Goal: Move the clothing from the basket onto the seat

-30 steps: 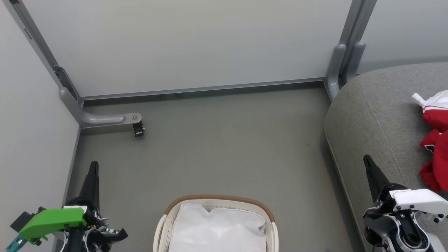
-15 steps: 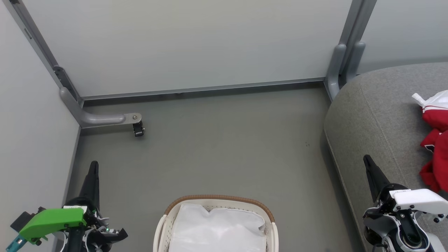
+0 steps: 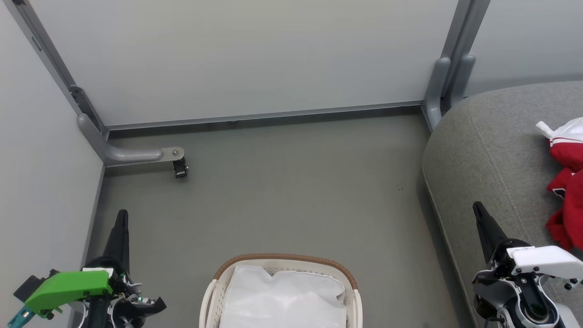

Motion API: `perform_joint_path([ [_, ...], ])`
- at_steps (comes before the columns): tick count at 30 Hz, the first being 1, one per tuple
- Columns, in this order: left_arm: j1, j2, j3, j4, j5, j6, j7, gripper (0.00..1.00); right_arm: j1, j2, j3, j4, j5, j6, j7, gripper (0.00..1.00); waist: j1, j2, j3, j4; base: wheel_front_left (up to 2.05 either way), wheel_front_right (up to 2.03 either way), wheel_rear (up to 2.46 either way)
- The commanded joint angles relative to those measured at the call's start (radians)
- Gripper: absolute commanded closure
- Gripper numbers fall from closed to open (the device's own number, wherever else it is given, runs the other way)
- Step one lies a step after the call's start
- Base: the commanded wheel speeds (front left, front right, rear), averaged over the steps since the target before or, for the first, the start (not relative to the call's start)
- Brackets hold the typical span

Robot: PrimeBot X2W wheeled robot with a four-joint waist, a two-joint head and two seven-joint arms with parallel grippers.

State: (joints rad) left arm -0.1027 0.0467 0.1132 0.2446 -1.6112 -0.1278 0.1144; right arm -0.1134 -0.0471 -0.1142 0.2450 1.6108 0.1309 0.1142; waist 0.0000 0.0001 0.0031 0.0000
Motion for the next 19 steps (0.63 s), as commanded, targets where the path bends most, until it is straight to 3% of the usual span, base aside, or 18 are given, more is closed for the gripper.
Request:
perform_joint_path([
  [1,-0.011,0.007,0.002,-0.002,-0.003,-0.005,0.003,1.00,0.011,-0.006,-0.002,-0.003,0.004,0.000,0.003,1.00,0.0000,-0.0001,0.000,0.000,0.00,0.00,0.00],
  [19,-0.011,0.007,0.002,-0.002,-0.003,-0.005,0.003,1.00,0.011,-0.006,-0.002,-0.003,0.004,0.000,0.003,1.00,0.0000,-0.0001,0.000,0.000,0.00,0.00,0.00],
])
